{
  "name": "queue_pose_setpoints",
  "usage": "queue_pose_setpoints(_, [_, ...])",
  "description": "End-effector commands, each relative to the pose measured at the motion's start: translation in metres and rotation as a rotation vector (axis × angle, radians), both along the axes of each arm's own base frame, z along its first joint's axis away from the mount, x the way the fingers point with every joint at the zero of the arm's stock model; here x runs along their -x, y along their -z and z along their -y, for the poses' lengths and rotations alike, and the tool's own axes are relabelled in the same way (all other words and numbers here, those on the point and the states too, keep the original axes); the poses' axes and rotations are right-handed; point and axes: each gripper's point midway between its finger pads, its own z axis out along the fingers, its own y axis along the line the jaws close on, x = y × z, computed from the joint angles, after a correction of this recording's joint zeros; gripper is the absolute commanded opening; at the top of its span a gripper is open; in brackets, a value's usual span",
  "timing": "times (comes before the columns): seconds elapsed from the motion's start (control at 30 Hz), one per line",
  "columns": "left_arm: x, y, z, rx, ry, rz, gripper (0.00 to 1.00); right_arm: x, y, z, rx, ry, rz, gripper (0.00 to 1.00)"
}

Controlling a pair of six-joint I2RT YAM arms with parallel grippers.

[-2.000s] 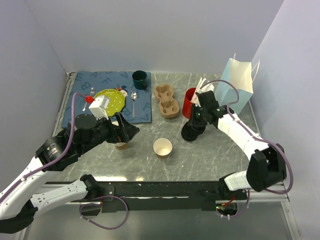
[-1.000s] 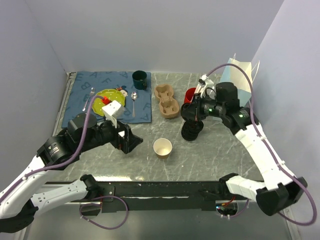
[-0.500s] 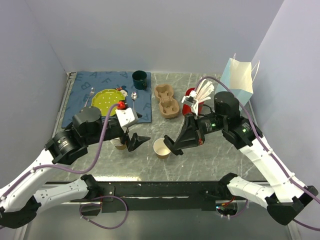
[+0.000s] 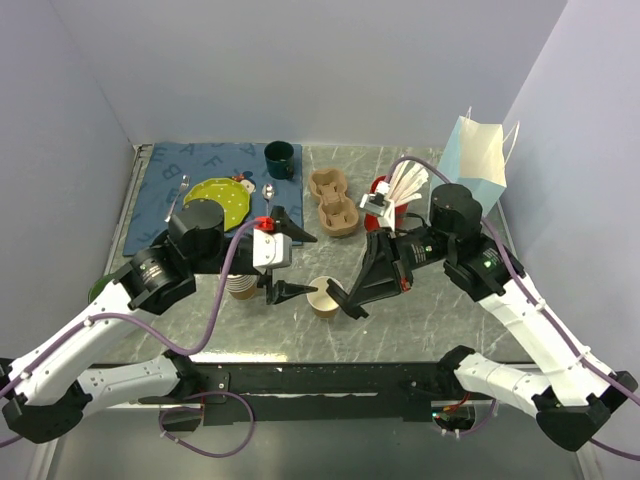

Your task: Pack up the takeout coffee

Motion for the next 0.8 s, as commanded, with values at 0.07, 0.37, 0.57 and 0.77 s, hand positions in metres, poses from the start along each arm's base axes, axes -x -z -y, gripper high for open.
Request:
queue_pose_setpoints(0.07, [0.033, -0.029, 0.007, 0.087, 0.207, 0.054, 0.9, 0.004, -0.003, -0.004, 0.004, -0.054, -0.011, 0.13])
queue_pose_setpoints(0.37, [0.057, -0.012, 0.011, 0.05, 0.367, -0.031, 0.83, 0.004, -0.003, -0.01, 0.008, -0.076, -0.022, 0.12])
queue_pose_setpoints(0.57, [0.054, -0.005, 0.013, 0.054, 0.35, -0.042, 0.83, 0.004, -0.004, -0.013, 0.011, -0.09, -0.027, 0.11])
queue_pose_setpoints(0.77, [0.046, -0.002, 0.021, 0.073, 0.33, -0.056, 0.74, 0.003, -0.008, -0.014, 0.002, -0.099, -0.027, 0.11])
